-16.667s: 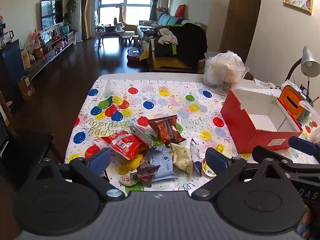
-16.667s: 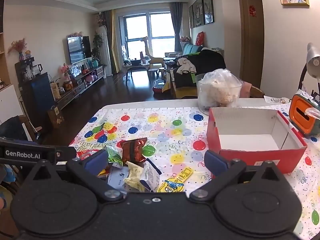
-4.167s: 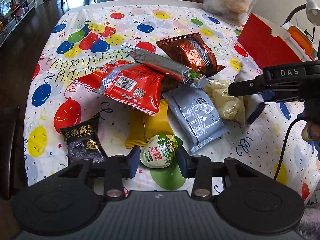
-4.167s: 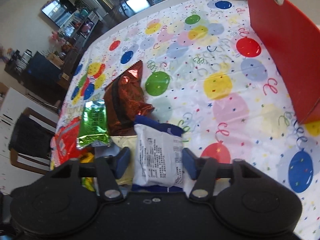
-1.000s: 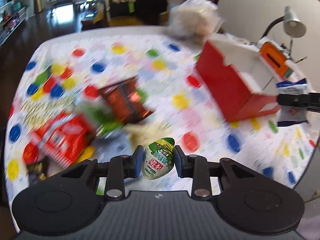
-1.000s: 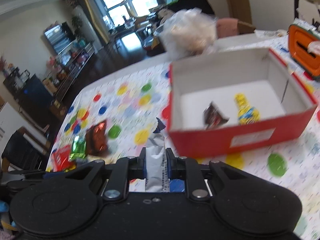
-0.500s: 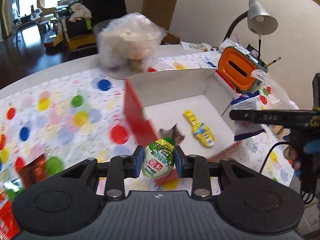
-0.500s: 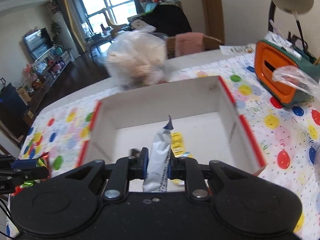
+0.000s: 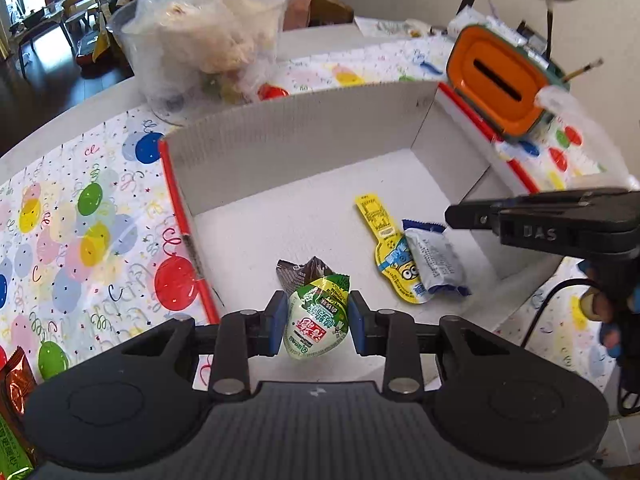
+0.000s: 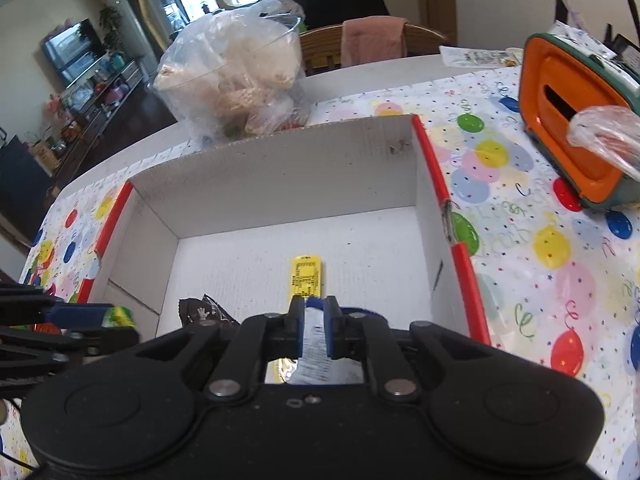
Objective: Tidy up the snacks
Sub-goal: 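Lower both held snacks into the red box and open both tools, then withdraw both tools from the box toward the remaining snacks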
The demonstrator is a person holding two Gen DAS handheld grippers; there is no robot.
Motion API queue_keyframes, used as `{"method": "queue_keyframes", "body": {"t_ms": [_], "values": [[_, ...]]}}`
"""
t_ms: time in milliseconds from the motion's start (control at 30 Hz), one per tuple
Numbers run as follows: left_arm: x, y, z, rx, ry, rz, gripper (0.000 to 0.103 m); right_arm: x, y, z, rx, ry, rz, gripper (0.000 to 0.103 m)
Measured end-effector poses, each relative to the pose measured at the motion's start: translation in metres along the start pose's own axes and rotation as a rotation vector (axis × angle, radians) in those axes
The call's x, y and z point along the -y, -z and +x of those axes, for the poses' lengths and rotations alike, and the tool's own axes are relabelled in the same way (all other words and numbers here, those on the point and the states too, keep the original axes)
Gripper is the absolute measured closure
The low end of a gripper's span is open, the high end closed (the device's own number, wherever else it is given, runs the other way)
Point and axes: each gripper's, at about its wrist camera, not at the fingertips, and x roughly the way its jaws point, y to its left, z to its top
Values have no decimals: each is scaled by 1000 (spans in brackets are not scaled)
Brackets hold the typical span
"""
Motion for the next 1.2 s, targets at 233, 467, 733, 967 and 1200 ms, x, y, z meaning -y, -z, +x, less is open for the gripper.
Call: {"method": "queue_keyframes", "body": {"t_ms": [233, 467, 733, 967, 1200], "values": [[6, 3, 13, -36, -18, 9, 69, -5, 4, -5, -1, -31, -40, 78], [3, 7, 2, 13, 2, -15, 45, -11, 12, -16, 17, -25, -55, 71], [-8, 19, -31, 97, 7, -46, 45, -24, 18, -44, 78, -34, -36, 60], [-19, 37, -69, 186, 25, -43, 41, -51, 26, -65, 132, -31, -30, 47], [-37, 65, -103, 245, 14, -48, 40, -88, 37, -82, 176, -38, -46, 36]]}}
